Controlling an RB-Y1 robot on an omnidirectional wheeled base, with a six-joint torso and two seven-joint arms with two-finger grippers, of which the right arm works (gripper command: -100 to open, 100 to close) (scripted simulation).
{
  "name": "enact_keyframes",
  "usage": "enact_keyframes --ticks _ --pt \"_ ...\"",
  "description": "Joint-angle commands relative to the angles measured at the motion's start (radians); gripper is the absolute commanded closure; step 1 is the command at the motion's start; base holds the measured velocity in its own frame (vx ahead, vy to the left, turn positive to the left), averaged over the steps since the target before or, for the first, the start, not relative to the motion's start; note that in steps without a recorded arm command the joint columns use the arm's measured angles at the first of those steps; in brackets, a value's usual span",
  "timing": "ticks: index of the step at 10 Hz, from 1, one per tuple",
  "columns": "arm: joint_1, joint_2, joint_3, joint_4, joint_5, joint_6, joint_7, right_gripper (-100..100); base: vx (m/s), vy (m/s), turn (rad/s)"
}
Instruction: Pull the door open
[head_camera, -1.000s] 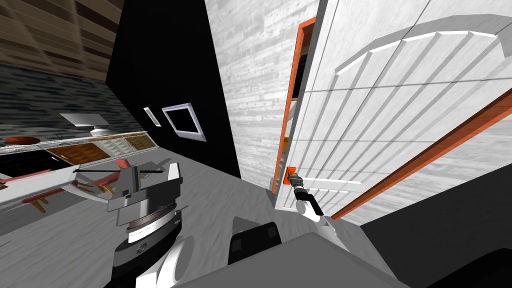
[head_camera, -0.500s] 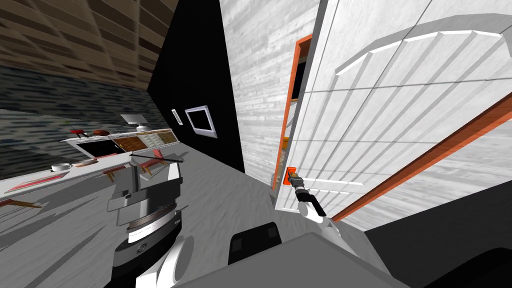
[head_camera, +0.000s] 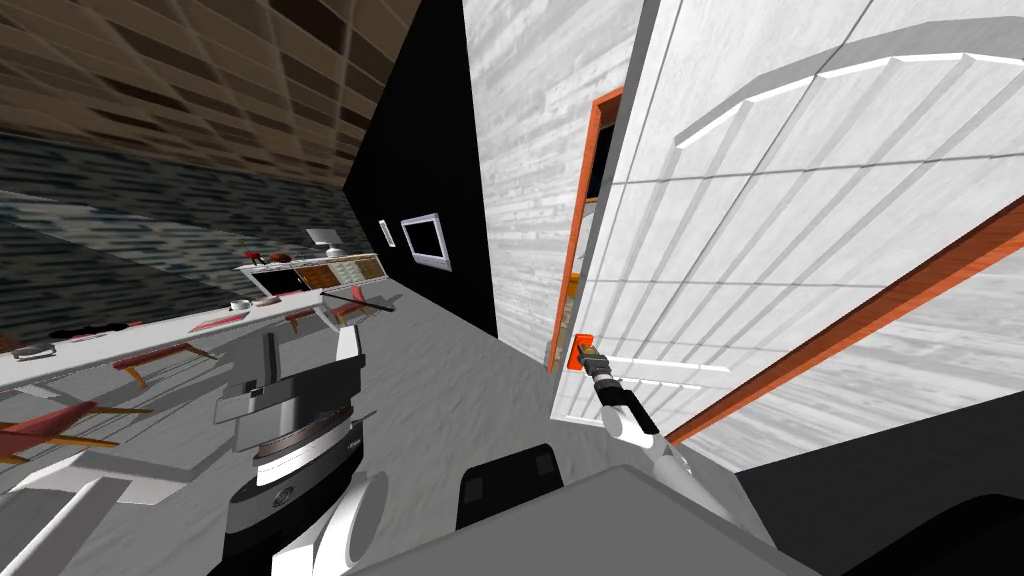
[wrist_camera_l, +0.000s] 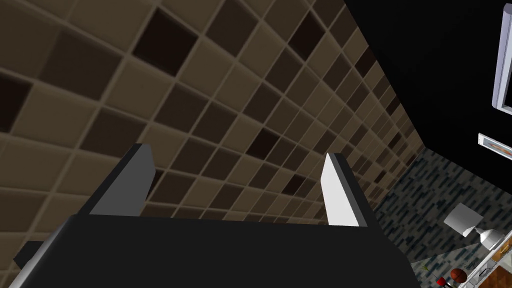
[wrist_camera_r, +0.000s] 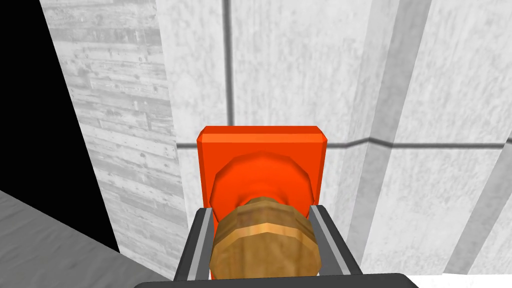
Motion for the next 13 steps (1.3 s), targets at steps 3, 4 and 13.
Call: enact_keyframes --ticks 3,4,13 --pt "0.013 -0.021 0.022 -0.005 0.002 -0.01 -0.021 100 -0.162 -0.029 0.101" --pt "0.018 -0.03 0.029 -0.008 0.003 -0.014 -0.029 100 -0.215 -0.05 0.137" --pt "0.061 -0.11 0.101 -0.033 0.014 -0.056 -0.102 100 -0.211 -0.036 0.127"
